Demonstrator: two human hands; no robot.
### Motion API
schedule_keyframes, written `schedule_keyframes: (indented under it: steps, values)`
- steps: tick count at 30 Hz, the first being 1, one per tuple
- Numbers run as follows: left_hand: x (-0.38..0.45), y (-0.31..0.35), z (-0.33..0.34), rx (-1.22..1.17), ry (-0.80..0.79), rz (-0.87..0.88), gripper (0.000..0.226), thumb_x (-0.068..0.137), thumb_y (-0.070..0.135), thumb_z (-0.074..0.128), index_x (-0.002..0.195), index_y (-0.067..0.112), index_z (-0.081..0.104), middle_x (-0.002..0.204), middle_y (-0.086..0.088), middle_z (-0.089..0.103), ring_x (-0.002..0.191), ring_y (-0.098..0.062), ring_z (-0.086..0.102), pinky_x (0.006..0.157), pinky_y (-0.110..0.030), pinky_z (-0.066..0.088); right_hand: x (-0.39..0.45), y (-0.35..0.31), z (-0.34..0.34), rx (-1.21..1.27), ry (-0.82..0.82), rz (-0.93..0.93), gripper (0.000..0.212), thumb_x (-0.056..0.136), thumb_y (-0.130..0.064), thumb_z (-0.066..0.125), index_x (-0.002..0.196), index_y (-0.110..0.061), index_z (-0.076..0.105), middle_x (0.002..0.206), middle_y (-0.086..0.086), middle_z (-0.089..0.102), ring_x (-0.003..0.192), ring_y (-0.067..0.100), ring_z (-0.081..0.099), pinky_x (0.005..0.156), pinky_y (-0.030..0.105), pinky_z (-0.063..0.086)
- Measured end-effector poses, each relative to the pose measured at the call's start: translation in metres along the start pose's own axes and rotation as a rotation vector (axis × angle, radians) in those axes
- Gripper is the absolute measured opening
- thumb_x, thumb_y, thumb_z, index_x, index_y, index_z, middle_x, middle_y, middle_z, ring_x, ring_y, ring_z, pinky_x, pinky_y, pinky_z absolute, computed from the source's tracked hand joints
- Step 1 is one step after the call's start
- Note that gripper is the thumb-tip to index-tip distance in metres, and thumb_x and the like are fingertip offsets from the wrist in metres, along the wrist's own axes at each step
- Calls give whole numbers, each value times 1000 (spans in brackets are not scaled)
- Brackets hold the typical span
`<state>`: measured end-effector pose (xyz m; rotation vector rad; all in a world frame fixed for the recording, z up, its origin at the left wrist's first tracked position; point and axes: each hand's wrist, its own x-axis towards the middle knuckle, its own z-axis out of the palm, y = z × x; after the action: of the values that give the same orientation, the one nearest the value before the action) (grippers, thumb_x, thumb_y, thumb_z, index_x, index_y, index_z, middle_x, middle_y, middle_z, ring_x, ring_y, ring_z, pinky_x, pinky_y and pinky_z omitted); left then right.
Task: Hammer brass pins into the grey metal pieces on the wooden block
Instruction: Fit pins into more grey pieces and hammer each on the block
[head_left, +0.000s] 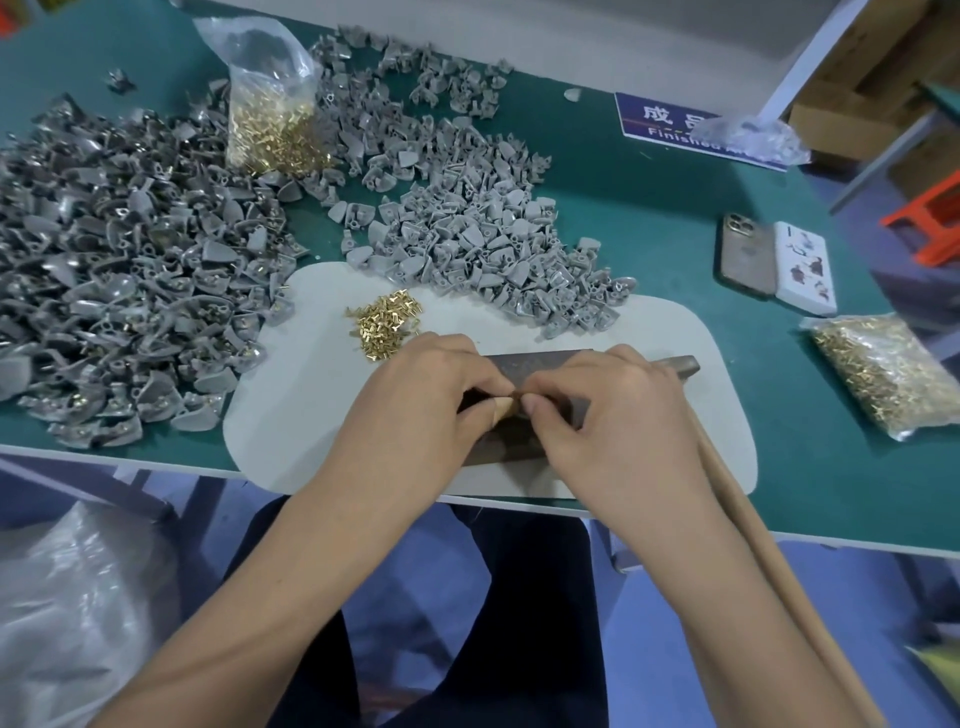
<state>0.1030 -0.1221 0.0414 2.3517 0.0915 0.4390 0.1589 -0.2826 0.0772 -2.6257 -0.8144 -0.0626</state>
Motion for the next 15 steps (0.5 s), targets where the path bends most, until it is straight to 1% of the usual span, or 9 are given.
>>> schedule_keyframes:
  steps: [3,11,15]
  values:
    - [0,0,-1,-8,3,5,6,83,26,81,88,28,80,79,13,62,81,-11,52,74,-34,47,-4,6,4,103,21,20,13,90,-27,70,88,-38,79,79,-15,65,88,20,54,85,46,45]
    - [0,2,0,4,4,-11,7,82,26,81,87,29,79,80,13,64,84,-13,56,75,-39,50,-4,12,10,119,43,29,11,91,-33,69,89,-39,78,81,-15,66,88,22,52,86,44,45]
    - [2,5,-4,-2,-23,-9,5,83,28,80,88,29,80,80,11,64,84,-16,59,76,-40,52,-5,14,14,116,77,-21,10,92,-30,70,90,-38,77,81,-14,66,85,24,54,86,44,45]
